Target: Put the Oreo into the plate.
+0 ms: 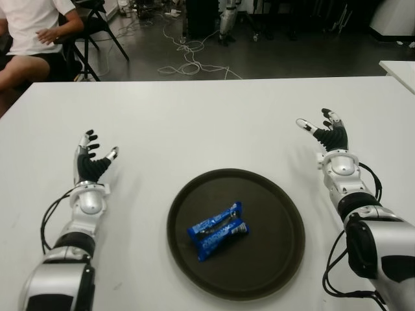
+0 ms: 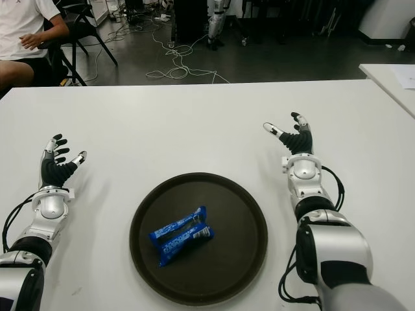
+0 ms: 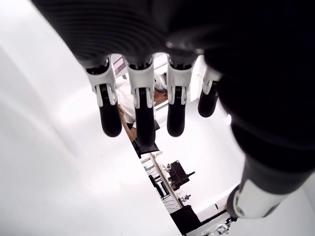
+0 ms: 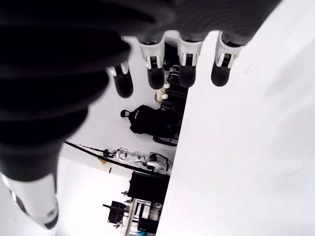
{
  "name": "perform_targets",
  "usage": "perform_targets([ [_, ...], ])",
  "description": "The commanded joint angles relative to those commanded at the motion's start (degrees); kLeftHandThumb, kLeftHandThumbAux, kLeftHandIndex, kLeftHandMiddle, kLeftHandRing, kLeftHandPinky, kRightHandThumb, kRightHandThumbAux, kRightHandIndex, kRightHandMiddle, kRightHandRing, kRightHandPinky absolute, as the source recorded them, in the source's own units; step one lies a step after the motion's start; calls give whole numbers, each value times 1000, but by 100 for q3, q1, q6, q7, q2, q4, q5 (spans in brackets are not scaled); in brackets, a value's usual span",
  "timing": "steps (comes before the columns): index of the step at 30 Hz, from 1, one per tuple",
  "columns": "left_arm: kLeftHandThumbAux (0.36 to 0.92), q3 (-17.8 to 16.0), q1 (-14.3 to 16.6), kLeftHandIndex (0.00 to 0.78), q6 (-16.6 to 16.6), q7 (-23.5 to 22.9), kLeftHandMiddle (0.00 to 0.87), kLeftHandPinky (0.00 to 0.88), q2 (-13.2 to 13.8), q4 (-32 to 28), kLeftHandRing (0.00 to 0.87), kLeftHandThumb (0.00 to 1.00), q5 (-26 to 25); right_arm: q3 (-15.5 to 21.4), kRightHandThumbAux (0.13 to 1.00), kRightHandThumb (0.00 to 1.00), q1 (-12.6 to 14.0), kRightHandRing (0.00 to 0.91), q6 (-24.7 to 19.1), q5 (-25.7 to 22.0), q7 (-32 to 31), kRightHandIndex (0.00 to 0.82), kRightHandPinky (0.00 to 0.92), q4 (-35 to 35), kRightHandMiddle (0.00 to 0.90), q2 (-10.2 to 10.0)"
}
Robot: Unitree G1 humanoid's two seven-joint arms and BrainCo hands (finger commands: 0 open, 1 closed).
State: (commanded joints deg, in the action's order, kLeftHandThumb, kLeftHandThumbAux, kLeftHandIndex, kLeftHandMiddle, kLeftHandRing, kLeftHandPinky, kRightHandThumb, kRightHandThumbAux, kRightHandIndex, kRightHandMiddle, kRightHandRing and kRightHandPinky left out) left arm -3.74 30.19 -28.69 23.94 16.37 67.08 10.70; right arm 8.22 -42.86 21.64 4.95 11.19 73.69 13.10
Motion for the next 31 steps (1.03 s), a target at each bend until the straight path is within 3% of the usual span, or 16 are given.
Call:
perform_targets([
  [5, 715, 23, 10, 97, 17, 8, 173, 206, 8, 25, 195, 196, 22, -208, 643, 0, 397, 47, 565, 208, 299, 184, 0, -257, 90, -82],
  [8, 711, 29, 13, 89, 10, -10, 169, 199, 16, 32, 189, 170, 25, -292, 641, 0, 489, 40, 710, 289, 394, 156, 0, -346, 76, -106],
  [19, 721, -7, 16, 107, -83, -92, 183, 239, 32, 73, 200, 202, -20, -377, 662, 0, 378, 9, 831, 360, 365, 116, 0, -256, 38, -19],
  [26, 726, 16, 11, 101, -92, -8, 175, 200, 51, 81, 191, 119, 27, -380, 657, 0, 393, 1, 867, 369, 444, 116, 0, -239, 36, -25],
  [29, 726, 4, 8, 103, -121, -17, 175, 188, 51, 79, 187, 104, 12, -323, 648, 0, 395, 23, 865, 290, 368, 124, 46, -230, 24, -41],
  [31, 726, -4, 4, 103, -139, -33, 171, 163, 56, 77, 176, 90, 1, -306, 643, 0, 391, 9, 857, 276, 365, 139, 18, -231, 12, -50],
])
